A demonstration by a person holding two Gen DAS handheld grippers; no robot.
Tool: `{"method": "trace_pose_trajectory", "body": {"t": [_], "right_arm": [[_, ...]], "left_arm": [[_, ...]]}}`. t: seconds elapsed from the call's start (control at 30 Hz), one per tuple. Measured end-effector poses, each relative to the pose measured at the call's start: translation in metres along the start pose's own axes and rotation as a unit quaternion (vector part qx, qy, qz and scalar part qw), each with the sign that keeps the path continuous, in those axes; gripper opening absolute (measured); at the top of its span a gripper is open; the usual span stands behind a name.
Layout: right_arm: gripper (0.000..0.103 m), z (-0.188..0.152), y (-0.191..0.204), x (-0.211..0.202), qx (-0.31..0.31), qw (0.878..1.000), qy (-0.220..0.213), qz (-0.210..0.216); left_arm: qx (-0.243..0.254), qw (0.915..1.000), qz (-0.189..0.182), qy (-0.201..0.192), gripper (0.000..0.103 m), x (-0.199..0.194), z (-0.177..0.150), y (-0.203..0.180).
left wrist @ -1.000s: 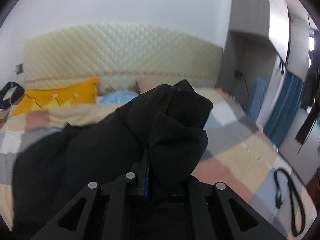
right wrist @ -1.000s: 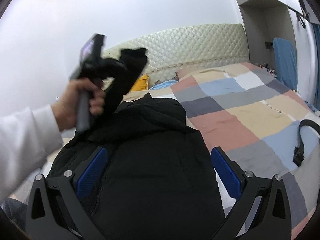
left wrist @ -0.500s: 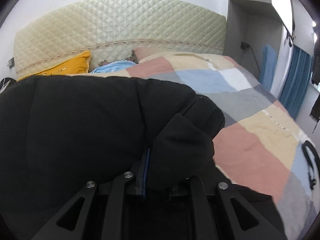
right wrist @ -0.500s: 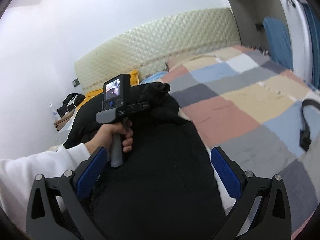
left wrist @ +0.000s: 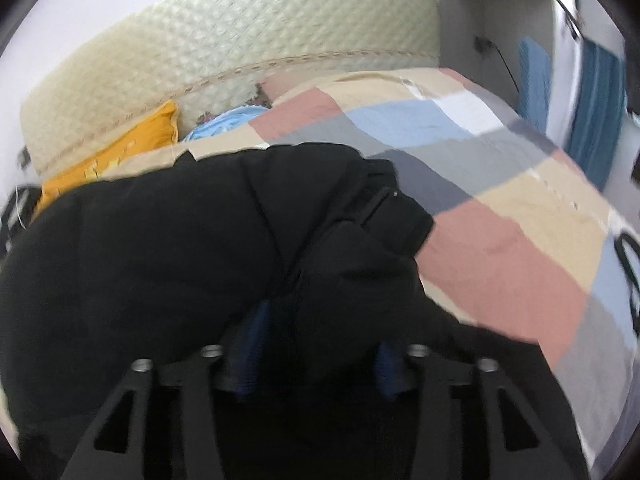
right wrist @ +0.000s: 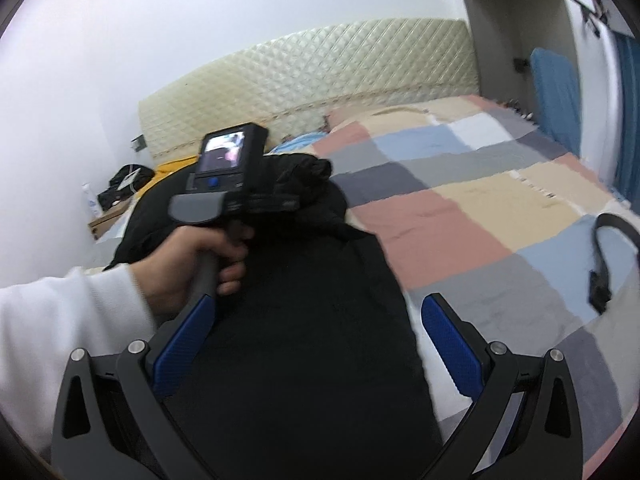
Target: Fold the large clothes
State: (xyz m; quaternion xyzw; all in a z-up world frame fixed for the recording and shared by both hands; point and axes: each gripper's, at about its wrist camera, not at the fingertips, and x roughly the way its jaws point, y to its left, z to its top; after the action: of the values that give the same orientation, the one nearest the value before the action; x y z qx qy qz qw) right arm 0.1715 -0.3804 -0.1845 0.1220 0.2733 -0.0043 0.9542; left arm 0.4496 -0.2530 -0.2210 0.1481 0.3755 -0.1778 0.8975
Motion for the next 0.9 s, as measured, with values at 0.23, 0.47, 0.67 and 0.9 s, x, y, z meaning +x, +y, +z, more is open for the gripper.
{"method": "trace_pose_trajectory", "body": {"t": [0.23, 0.47, 0.67, 0.9], "right_arm": [[0.103, 0.004, -0.003, -0.021, 0.004, 0.999, -0.033, 0.006], [0.103, 0.008, 0.011, -0.040, -0.021, 0.998, -0.061, 0.019], [0.103, 0.008, 0.014, -0.059, -0.027, 0.996, -0.079, 0.036], [0.103, 0.007, 0.024, -0.086, -0.031, 0.993, -0.098, 0.058]], "left_arm": [[-0.021, 0.9988, 0.004, -0.043, 0.064, -0.084, 0.004, 0.015], [-0.056, 0.9919, 0.002, -0.113, 0.064, -0.189, 0.008, 0.042], [-0.082, 0.9843, 0.009, -0.156, 0.064, -0.272, 0.008, 0.067], [-0.084, 0.9759, 0.027, -0.199, 0.064, -0.359, -0.030, 0.089]]}}
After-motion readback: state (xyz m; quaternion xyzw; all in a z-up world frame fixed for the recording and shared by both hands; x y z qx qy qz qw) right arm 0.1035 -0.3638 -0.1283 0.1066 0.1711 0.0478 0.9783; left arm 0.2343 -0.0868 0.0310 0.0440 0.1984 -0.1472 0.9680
